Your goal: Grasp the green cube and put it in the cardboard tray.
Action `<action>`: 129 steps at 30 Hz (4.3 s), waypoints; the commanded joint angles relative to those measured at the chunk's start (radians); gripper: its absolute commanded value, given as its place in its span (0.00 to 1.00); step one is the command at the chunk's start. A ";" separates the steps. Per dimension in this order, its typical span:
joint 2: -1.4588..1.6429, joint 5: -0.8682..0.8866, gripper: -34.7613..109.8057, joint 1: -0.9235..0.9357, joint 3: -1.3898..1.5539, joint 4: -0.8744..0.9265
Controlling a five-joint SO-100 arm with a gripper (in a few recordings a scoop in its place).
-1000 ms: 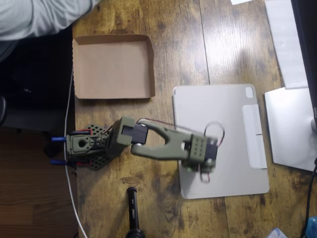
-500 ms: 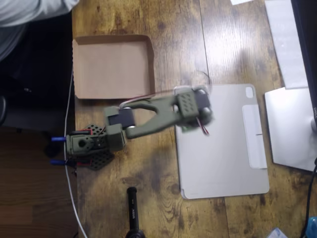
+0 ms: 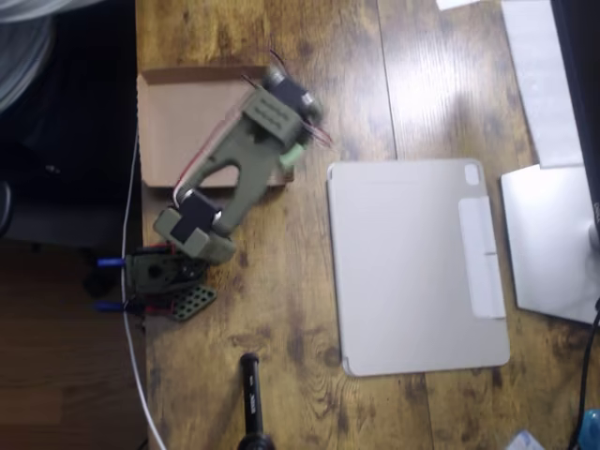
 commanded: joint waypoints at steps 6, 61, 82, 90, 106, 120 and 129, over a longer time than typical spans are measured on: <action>0.046 -0.011 0.30 -0.436 0.124 -0.018; 0.097 0.026 0.32 -0.345 0.506 -0.495; 0.097 -0.074 0.42 -0.137 0.362 -0.308; 0.017 -0.115 0.34 0.288 0.041 -0.101; -0.052 -0.206 0.24 0.942 0.127 0.023; -0.160 -0.285 0.24 1.000 0.268 0.023; -0.201 -0.299 0.24 1.034 0.281 0.018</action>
